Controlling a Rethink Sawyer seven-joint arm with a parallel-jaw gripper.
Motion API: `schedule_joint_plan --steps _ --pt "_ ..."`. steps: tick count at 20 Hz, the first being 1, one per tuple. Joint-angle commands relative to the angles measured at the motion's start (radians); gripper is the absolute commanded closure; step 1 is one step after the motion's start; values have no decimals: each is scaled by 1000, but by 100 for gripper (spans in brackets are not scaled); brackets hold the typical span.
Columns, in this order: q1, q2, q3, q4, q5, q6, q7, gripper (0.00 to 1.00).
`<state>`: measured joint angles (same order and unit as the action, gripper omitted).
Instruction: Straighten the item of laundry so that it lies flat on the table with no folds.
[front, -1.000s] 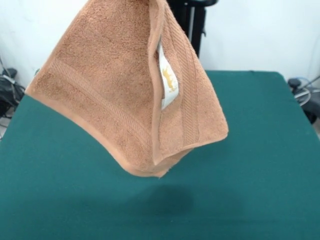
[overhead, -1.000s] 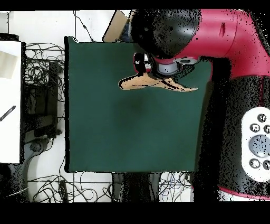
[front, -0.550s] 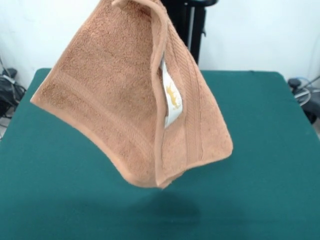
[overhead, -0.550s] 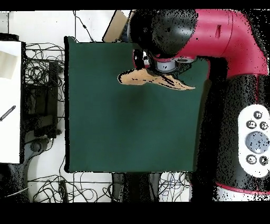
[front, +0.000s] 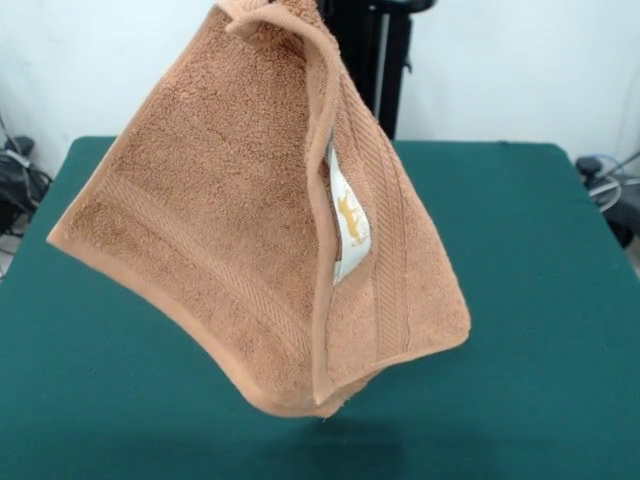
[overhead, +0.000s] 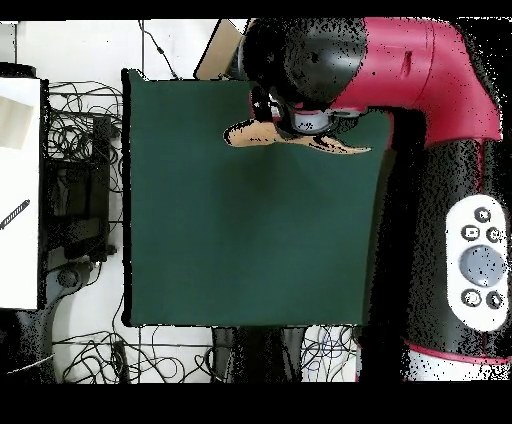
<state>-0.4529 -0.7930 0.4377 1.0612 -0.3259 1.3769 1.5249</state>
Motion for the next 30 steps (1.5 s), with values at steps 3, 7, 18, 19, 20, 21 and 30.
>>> schedule_joint_plan --steps 3,7,18,19,20,21,30 --pt "6 -33 68 221 -18 -127 -218 100" --pt "-16 -103 55 375 -9 -239 -193 100" --pt "-68 -183 61 650 2 -454 -141 100" --pt "-68 -182 61 657 -2 -447 -144 100" --pt "-68 -180 60 662 -4 -436 -148 100" --pt "-74 -178 69 669 -3 -427 -166 100" --pt "-141 -169 124 756 25 -432 -198 100"
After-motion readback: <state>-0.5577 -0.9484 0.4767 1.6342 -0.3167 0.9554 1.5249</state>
